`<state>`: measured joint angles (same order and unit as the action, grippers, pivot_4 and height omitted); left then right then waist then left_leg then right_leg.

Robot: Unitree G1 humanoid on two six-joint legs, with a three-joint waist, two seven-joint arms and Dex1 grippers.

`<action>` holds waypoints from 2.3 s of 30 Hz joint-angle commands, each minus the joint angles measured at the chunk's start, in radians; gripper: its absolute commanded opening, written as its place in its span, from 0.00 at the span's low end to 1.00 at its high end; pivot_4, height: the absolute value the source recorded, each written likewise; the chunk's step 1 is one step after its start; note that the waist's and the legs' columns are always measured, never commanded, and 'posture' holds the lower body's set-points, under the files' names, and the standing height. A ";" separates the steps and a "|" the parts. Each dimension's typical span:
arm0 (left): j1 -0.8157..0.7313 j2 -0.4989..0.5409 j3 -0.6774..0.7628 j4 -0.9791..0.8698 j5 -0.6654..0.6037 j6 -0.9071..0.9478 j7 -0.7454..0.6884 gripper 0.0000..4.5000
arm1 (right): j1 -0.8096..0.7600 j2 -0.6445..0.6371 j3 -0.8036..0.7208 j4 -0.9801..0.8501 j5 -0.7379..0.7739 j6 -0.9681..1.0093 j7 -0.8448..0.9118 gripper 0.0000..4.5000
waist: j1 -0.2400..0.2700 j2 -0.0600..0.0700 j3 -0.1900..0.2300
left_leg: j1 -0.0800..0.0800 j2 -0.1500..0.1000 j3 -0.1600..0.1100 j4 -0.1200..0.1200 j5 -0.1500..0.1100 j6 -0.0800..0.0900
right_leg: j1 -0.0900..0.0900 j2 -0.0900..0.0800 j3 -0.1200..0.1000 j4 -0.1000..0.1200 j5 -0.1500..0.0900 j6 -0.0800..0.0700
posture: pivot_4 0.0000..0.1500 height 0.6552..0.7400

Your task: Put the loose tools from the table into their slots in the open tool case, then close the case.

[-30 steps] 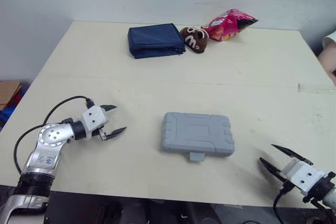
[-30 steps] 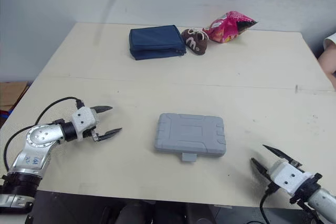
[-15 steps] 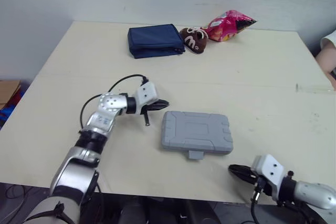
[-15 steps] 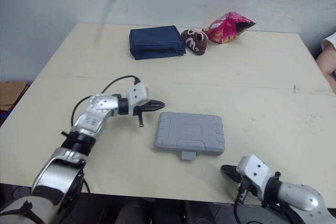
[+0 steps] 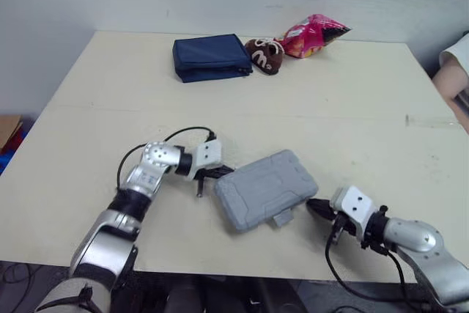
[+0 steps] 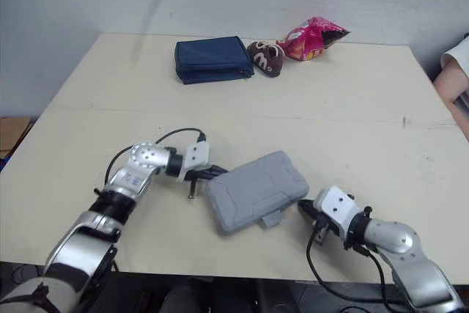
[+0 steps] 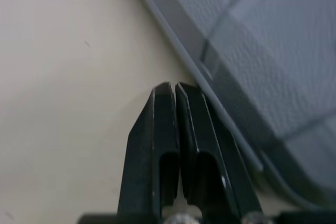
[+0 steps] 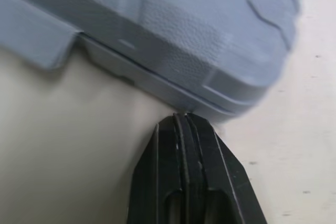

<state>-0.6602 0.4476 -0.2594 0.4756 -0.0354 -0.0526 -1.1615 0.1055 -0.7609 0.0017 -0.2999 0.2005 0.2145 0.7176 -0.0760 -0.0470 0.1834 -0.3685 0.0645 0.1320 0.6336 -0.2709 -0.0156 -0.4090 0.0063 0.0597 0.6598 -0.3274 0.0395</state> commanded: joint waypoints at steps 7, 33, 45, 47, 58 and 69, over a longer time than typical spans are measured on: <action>0.114 0.014 0.152 -0.279 -0.107 0.221 0.144 0.02 | -0.066 0.025 -0.011 0.103 -0.035 -0.053 0.016 0.00 | 0.002 0.000 0.000 | -0.001 0.000 -0.002 0.001 0.000 0.000 | 0.000 0.000 -0.001 0.001 0.000 0.000 | 1.00 1.00; -0.060 -0.141 -0.204 -0.182 0.084 0.140 0.049 0.02 | 0.185 0.119 -0.016 -0.238 0.110 0.064 -0.005 0.00 | 0.020 -0.001 -0.001 | -0.001 -0.002 -0.005 -0.001 0.002 0.000 | 0.001 0.001 -0.001 -0.001 0.000 0.001 | 1.00 1.00; -0.076 -0.140 -0.244 -0.144 0.112 0.186 0.049 0.02 | 0.066 0.139 0.052 -0.138 0.088 0.079 0.024 0.00 | 0.020 -0.005 -0.008 | 0.000 -0.002 -0.005 -0.001 0.002 0.001 | 0.003 0.001 -0.001 -0.001 0.000 0.001 | 1.00 1.00; -0.079 -0.140 -0.251 -0.137 0.115 0.188 0.050 0.02 | 0.047 0.149 0.051 -0.134 0.100 0.086 0.025 0.00 | 0.020 -0.005 -0.008 | 0.000 -0.002 -0.005 0.000 0.002 0.001 | 0.003 0.001 -0.001 -0.001 0.000 0.001 | 1.00 1.00; -0.070 -0.125 -0.321 -0.100 0.171 0.260 0.028 0.02 | -0.009 0.223 0.083 -0.129 0.109 0.131 0.015 0.00 | 0.014 -0.010 -0.014 | 0.001 -0.001 -0.005 -0.001 0.002 0.001 | 0.003 0.001 -0.001 -0.001 0.000 -0.001 | 1.00 1.00; -0.035 -0.112 -0.351 -0.073 0.195 0.300 0.008 0.02 | -0.050 0.283 0.080 -0.121 0.095 0.211 -0.028 0.00 | -0.010 -0.020 -0.025 | 0.018 0.000 -0.008 -0.011 0.001 -0.002 | 0.023 0.002 -0.002 -0.007 -0.004 -0.008 | 1.00 1.00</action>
<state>-0.7834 0.3134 -0.4798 0.2905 0.0617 0.1845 -1.1166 0.0989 -0.4916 0.1064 -0.3735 0.2768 0.4419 0.7153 -0.0855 -0.0675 0.1584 -0.3502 0.0643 0.1237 0.6225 -0.2710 -0.0188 -0.3852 0.0080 0.0579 0.6523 -0.3315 0.0318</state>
